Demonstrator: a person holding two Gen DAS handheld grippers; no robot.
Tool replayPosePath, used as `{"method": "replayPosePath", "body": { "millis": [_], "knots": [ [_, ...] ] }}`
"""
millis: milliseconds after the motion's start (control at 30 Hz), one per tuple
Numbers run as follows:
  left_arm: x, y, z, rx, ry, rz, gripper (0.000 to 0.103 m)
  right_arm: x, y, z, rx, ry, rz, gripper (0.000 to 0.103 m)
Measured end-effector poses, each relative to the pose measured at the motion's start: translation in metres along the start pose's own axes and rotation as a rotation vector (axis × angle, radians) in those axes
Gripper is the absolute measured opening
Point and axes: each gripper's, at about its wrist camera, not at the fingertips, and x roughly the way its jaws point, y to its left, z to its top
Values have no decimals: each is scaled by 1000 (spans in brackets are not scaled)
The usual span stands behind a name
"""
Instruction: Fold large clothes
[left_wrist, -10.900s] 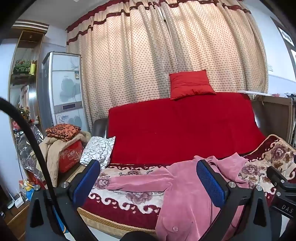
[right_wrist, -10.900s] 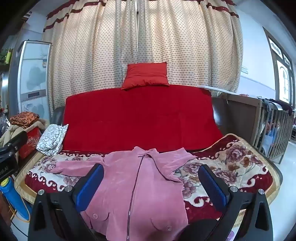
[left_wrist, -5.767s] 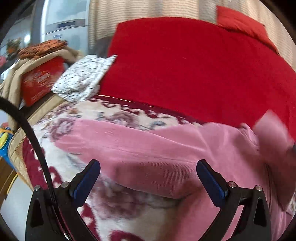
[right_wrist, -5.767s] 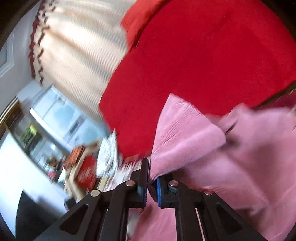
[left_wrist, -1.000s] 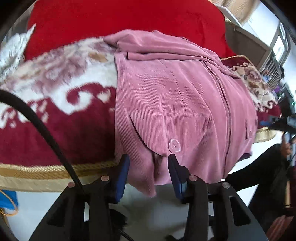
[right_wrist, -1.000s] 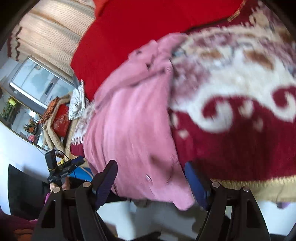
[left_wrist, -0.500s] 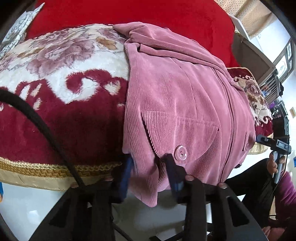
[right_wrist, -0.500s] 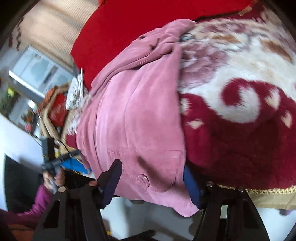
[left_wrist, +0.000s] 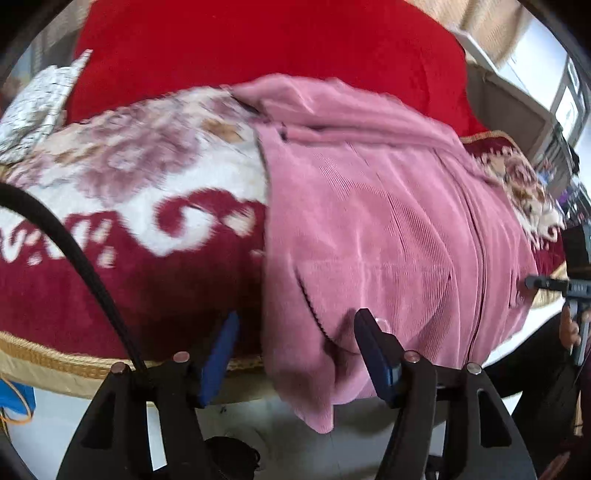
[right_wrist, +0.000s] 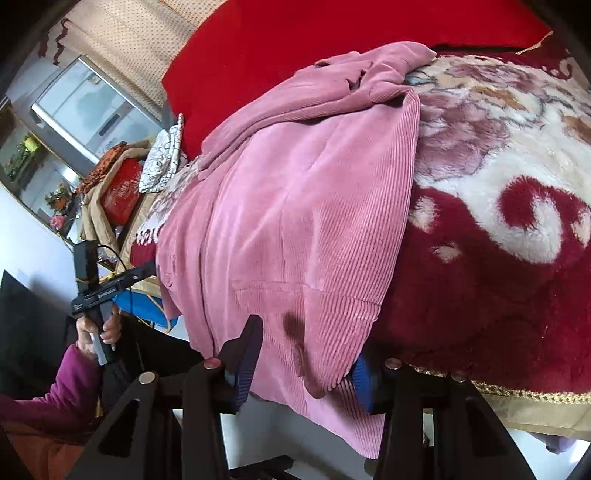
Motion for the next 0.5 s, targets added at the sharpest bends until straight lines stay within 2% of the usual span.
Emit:
{"method": "replayPosePath", "body": {
  "millis": [33, 100, 133, 167, 200, 267, 333, 433, 467, 500],
  "knots": [
    [4, -1, 0, 5, 16, -14, 63, 3, -4, 0, 20, 12, 2, 48],
    [13, -2, 0, 14, 54, -21, 44, 7, -6, 1, 27, 22, 2, 48],
    [15, -1, -1, 7, 59, -30, 39, 8, -3, 0, 11, 18, -10, 49],
    [15, -1, -1, 1, 59, -47, 26, 9, 1, -1, -5, 15, -17, 50],
    [13, 0, 0, -7, 56, -77, 20, 9, 3, -2, -22, 14, -23, 45],
    [8, 0, -1, -4, 42, -99, 16, 10, 11, -2, -54, 18, -41, 28],
    [5, -1, -2, 2, 35, -113, 14, 9, 16, -1, -67, 8, -49, 20],
    [-2, 0, -1, -13, 18, -183, 14, -6, 24, 0, -98, -40, 12, 18],
    [-2, 1, 0, -20, 21, -199, 21, -9, 27, 2, -102, -54, 33, 18],
    [2, -3, 3, -27, 26, -199, 37, -9, 25, 4, -91, -54, 38, 18]
  ]
}}
